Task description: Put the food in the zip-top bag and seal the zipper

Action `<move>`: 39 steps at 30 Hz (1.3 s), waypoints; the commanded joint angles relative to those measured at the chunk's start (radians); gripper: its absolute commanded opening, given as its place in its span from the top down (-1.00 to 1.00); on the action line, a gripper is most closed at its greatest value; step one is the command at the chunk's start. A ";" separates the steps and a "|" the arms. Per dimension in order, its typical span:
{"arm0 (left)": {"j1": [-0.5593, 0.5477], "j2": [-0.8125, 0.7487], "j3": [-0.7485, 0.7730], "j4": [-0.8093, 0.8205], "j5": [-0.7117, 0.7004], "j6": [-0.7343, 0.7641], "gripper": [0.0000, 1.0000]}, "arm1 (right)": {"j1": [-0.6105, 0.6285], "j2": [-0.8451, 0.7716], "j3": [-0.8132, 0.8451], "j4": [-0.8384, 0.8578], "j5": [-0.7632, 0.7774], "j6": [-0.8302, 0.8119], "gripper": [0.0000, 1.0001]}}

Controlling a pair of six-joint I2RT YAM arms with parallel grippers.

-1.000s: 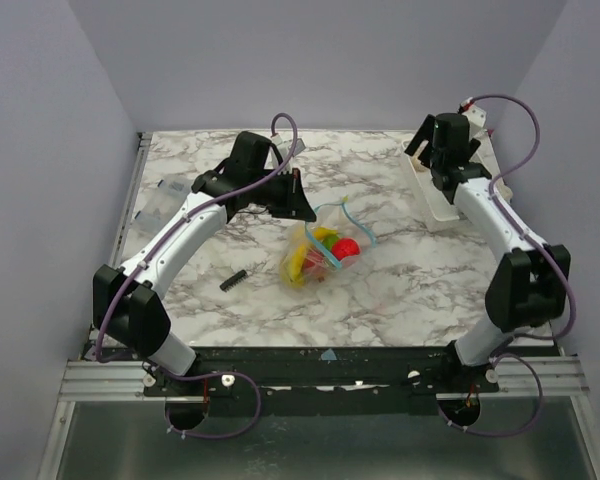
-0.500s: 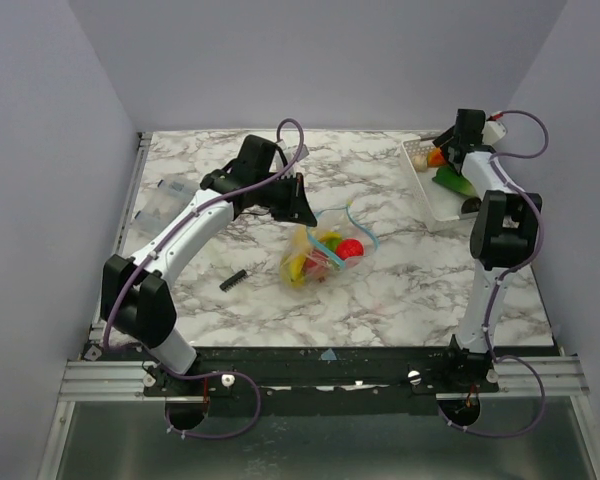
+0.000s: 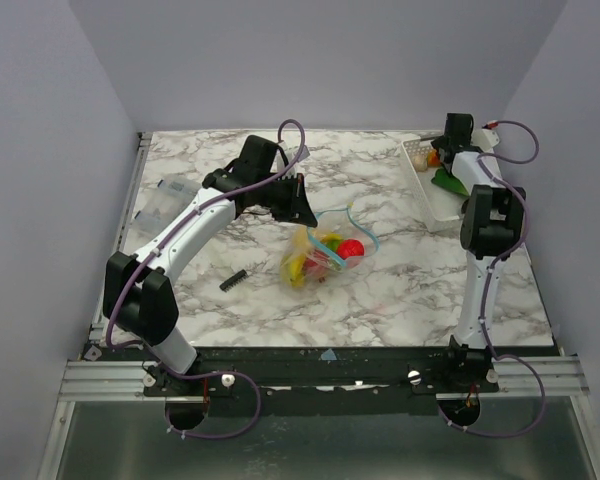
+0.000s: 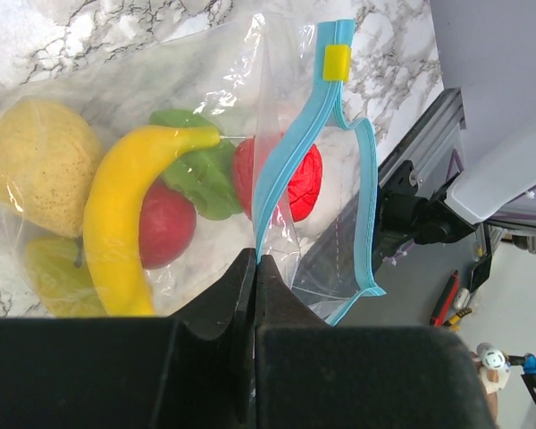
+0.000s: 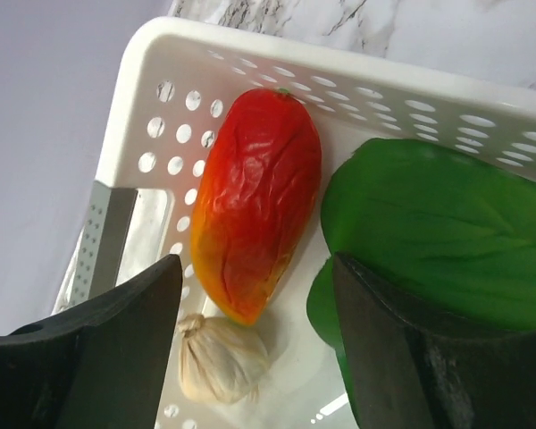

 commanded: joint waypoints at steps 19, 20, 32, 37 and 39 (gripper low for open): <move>-0.003 0.001 -0.010 0.032 0.039 0.005 1.00 | -0.030 0.136 0.060 0.027 -0.063 0.043 0.12; -0.004 0.000 -0.010 0.035 0.042 0.003 1.00 | -0.030 0.118 0.048 0.034 -0.065 0.028 0.20; -0.004 -0.026 -0.033 0.069 0.083 -0.024 1.00 | -0.030 -0.151 -0.102 0.147 -0.293 -0.107 0.60; -0.003 -0.045 -0.040 0.065 0.076 -0.014 1.00 | -0.030 -0.283 -0.214 0.119 -0.503 -0.175 0.66; -0.004 -0.050 -0.041 0.062 0.071 -0.010 1.00 | -0.030 -0.360 -0.309 0.130 -0.593 -0.209 0.66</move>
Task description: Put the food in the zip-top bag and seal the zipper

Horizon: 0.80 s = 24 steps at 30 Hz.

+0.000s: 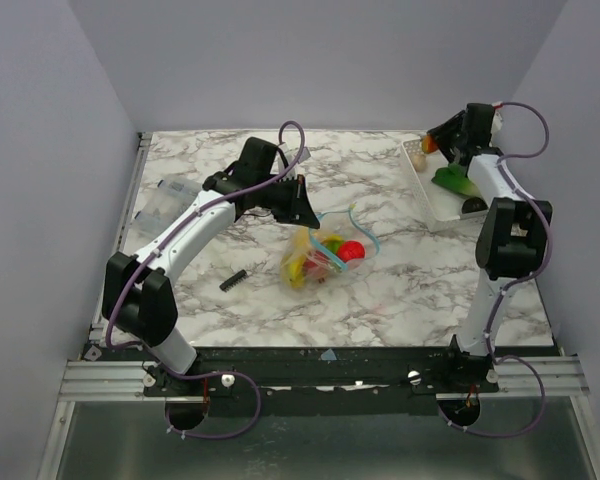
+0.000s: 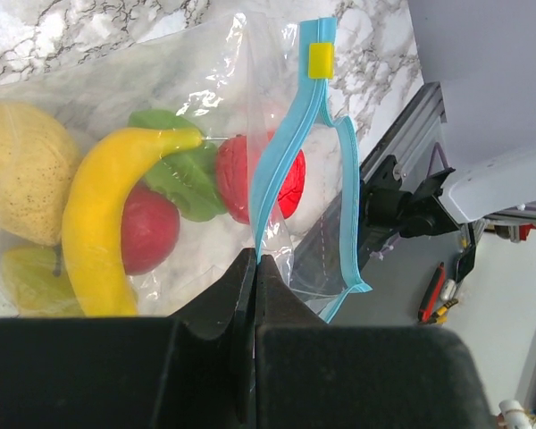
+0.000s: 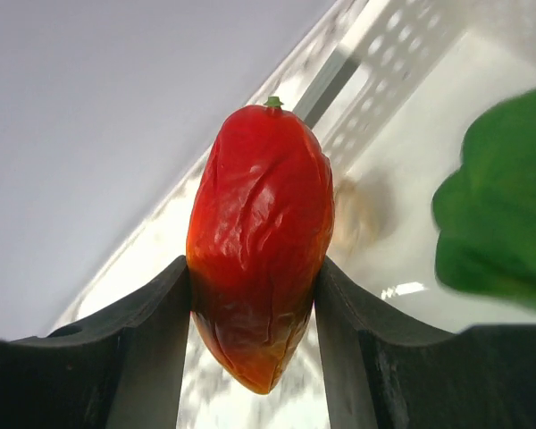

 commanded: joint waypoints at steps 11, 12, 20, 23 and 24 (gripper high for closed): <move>-0.004 -0.055 -0.039 0.040 0.035 -0.019 1.00 | 0.051 -0.568 -0.570 -0.025 -0.610 -0.223 0.66; -0.004 -0.058 -0.044 0.046 0.032 -0.029 1.00 | 0.060 -0.605 -0.587 -0.046 -0.631 -0.232 0.66; -0.004 -0.071 -0.077 0.080 0.068 -0.082 1.00 | 0.227 -0.881 -0.670 -0.177 -0.749 -0.248 0.53; -0.003 -0.074 -0.064 0.070 0.063 -0.066 1.00 | 0.301 -0.939 -0.694 -0.187 -0.788 -0.233 0.46; -0.004 -0.075 -0.054 0.056 0.052 -0.048 1.00 | 0.318 -0.952 -0.701 -0.198 -0.810 -0.231 0.46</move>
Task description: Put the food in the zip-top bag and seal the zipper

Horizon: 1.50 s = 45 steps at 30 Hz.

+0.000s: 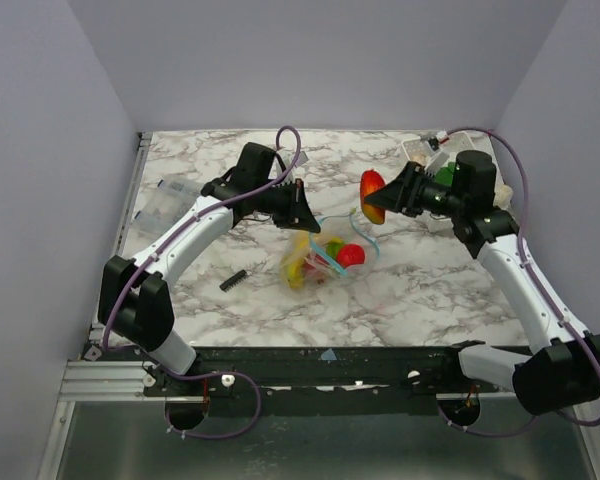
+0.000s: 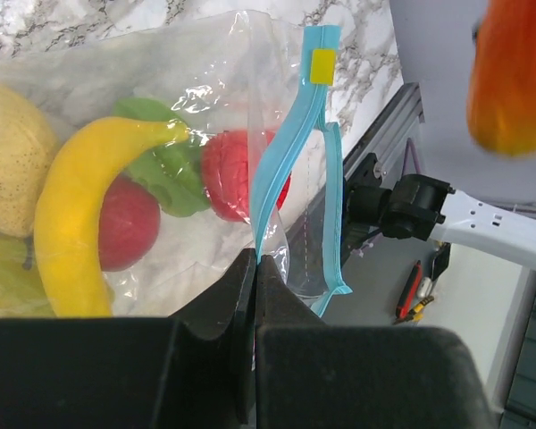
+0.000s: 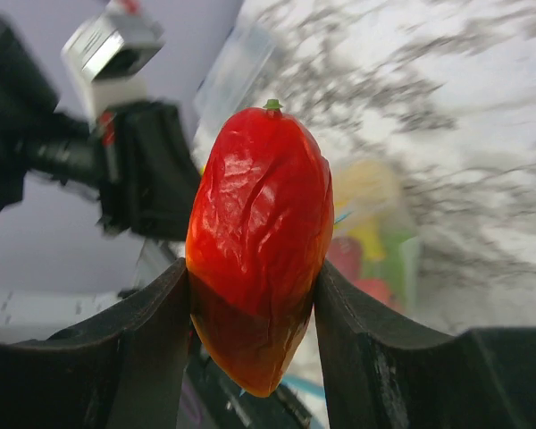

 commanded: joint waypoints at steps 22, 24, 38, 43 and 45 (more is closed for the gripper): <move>-0.025 -0.054 0.030 -0.020 -0.103 0.103 1.00 | 0.212 -0.033 -0.177 -0.149 -0.141 0.039 0.29; -0.039 -0.056 0.027 -0.020 -0.117 0.094 1.00 | 0.226 0.000 -0.170 -0.132 -0.094 0.089 0.26; -0.072 -0.019 0.032 0.006 -0.152 -0.059 1.00 | 0.240 0.129 -0.210 0.166 -0.001 0.294 -0.40; -0.079 0.012 0.095 -0.090 -0.146 -0.089 1.00 | 0.257 0.133 -0.126 0.092 0.032 0.314 -0.47; -0.080 0.021 0.129 -0.154 -0.140 -0.082 1.00 | 0.258 0.113 -0.092 0.069 0.047 0.326 -0.47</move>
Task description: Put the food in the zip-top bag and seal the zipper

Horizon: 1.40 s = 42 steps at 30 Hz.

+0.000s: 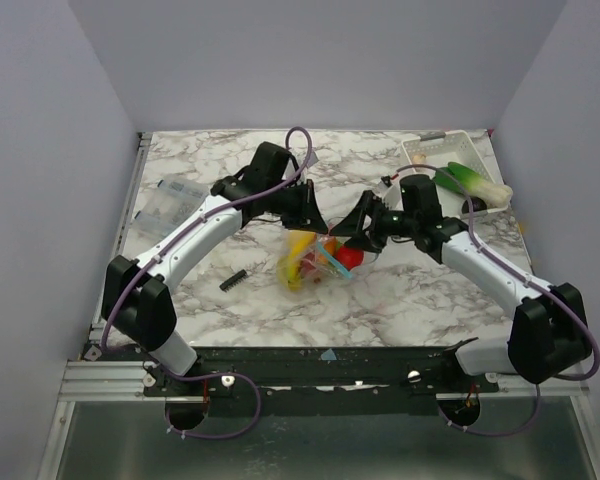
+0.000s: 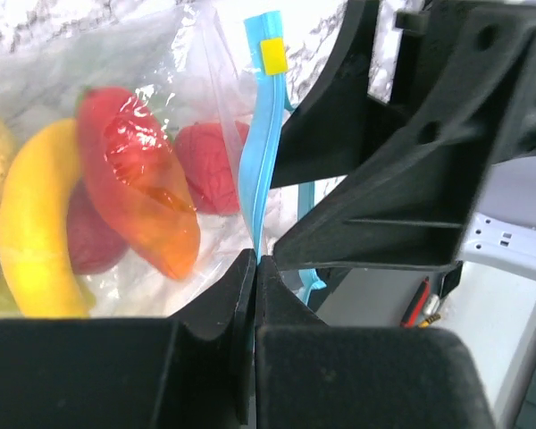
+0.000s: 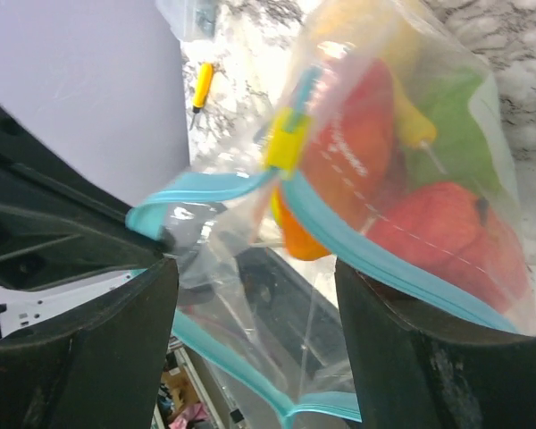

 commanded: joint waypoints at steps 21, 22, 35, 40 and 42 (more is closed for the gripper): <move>-0.009 -0.023 -0.008 -0.056 -0.110 0.229 1.00 | 0.010 -0.193 0.288 -0.448 0.708 -0.248 -0.45; -0.008 -0.022 -0.007 -0.056 -0.101 0.219 1.00 | 0.010 -0.179 0.326 -0.486 0.771 -0.265 -0.45; -0.007 -0.074 -0.071 -0.028 -0.025 0.193 1.00 | -0.044 0.079 0.501 -0.639 1.482 -0.383 -0.45; -0.008 -0.085 -0.093 -0.015 -0.034 0.192 1.00 | -0.123 0.215 0.488 -0.545 1.489 -0.442 -0.56; -0.007 -0.081 -0.093 -0.015 -0.028 0.190 1.00 | -0.168 0.272 0.494 -0.519 1.482 -0.463 -0.58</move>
